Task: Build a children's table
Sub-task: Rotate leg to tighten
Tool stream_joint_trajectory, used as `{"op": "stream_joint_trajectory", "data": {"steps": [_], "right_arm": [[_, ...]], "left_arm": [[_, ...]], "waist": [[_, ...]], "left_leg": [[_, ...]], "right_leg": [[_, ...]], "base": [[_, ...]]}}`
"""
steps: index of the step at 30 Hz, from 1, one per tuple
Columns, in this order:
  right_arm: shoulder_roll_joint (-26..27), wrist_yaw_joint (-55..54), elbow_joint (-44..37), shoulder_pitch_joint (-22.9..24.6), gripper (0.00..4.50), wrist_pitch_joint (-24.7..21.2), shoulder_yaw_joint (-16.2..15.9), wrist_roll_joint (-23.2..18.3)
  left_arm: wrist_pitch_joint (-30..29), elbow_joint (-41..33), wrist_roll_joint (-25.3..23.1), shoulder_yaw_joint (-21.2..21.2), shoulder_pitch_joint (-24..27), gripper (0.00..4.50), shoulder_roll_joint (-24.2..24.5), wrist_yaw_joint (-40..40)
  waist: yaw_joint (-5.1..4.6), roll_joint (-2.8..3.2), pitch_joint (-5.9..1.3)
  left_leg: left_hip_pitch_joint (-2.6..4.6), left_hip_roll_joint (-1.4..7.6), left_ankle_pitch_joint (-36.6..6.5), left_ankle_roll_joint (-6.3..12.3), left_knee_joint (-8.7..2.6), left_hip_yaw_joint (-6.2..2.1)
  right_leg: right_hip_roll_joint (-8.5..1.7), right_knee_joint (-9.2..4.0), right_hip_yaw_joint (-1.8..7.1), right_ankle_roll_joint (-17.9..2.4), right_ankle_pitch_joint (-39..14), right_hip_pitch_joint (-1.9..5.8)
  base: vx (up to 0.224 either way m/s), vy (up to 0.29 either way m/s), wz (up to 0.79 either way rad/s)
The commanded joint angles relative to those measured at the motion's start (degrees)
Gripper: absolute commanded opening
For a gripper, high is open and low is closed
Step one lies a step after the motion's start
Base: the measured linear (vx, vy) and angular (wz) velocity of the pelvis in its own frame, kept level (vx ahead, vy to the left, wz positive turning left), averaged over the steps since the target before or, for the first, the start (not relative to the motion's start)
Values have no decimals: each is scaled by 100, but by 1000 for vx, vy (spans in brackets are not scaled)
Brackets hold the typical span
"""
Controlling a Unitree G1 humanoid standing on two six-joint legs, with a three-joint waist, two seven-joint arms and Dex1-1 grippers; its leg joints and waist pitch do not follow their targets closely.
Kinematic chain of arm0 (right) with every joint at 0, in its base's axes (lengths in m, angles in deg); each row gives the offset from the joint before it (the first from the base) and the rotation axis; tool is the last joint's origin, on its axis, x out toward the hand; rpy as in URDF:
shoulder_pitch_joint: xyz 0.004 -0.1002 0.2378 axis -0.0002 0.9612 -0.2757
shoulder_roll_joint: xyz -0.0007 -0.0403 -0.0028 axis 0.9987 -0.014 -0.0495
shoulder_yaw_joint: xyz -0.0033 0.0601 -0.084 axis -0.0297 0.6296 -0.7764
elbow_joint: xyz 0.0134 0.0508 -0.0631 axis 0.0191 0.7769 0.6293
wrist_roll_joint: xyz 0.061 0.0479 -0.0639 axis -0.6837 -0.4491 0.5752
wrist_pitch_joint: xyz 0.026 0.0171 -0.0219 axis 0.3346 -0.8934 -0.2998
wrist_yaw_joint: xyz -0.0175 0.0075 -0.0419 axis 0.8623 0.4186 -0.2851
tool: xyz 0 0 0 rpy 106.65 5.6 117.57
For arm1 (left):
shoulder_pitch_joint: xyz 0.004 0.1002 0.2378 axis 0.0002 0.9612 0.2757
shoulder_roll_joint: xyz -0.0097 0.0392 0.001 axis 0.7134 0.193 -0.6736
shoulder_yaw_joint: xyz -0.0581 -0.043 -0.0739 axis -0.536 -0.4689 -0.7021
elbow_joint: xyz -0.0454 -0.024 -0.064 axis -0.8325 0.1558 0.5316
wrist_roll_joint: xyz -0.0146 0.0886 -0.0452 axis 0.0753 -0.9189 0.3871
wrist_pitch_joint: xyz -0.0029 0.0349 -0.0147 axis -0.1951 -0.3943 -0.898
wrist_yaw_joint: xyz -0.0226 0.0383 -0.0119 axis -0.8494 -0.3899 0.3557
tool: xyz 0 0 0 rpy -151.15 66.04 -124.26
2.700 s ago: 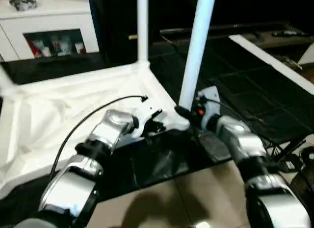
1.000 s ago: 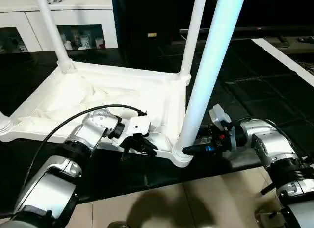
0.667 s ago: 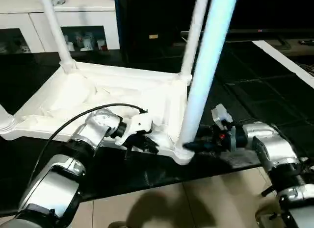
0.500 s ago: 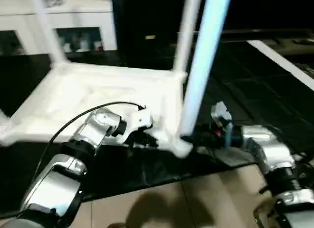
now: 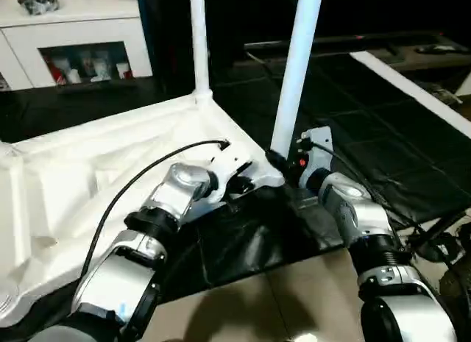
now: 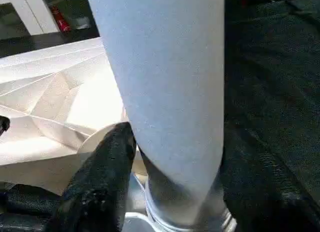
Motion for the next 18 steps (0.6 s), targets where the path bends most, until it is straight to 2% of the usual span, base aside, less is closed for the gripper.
{"op": "stream_joint_trajectory", "data": {"steps": [1, 2, 7, 8, 9, 13, 15, 16, 18], "right_arm": [[415, 554, 114, 71, 302, -94, -514, -34], [331, 641, 114, 113, 310, 8, -531, 3], [-122, 1227, -41, 338, 357, 220, -576, -41], [-494, 1829, -255, 511, 377, 262, -602, -118], [-494, 1829, -255, 511, 377, 262, -602, -118], [-1142, 2905, -545, 683, 416, 331, -662, -253], [-1283, 3130, -554, 674, 423, 350, -675, -268], [-1567, 3568, -558, 639, 431, 371, -766, -257], [-1628, 3672, -570, 637, 441, 369, -794, -257]], "left_arm": [[295, -342, 81, 197, -111, 0, -263, 204], [359, -369, 71, 214, -60, 0, -198, 280], [552, -419, 95, 227, 98, 0, 88, 682], [749, -387, 117, 255, 150, 0, 297, 1025], [749, -387, 117, 255, 150, 0, 297, 1025], [1332, -337, 166, 380, 229, 0, 659, 1825], [1423, -339, 184, 412, 250, 0, 732, 2039], [1584, -336, 186, 508, 286, 0, 880, 2482], [1655, -332, 168, 544, 292, 0, 918, 2565]], "waist": [[34, -55, -409], [43, -36, -408], [51, -45, -394], [47, -42, -392], [61, -56, -392], [109, -57, -395], [138, -46, -407], [167, -33, -416], [198, -29, -414]], "left_leg": [[-45, -11, -910, 365, -292, 46], [-45, -4, -897, 362, -294, 43], [-40, 9, -1025, 385, -300, 44], [-40, 14, -1051, 379, -304, 45], [-35, 5, -1074, 396, -302, 45], [-44, 28, -1050, 474, -287, 58], [-34, 39, -1020, 470, -275, 66], [-28, 54, -947, 474, -263, 72], [-7, 60, -956, 477, -255, 81]], "right_leg": [[-304, -423, 213, -1151, -1193, 361], [-307, -420, 215, -1172, -1153, 355], [-309, -435, 212, -1188, -1219, 362], [-308, -431, 216, -1193, -1240, 357], [-302, -452, 208, -1165, -1289, 374], [-299, -428, 216, -1193, -1173, 373], [-299, -405, 208, -1251, -1105, 364], [-287, -373, 209, -1343, -891, 352], [-284, -367, 210, -1406, -795, 331]], "base": [[0, 0, 0], [0, 0, 0], [0, 0, 0], [0, 0, 0], [0, 0, 0], [0, 0, 0], [0, 0, 0], [0, 0, 0], [0, 0, 0]]}}
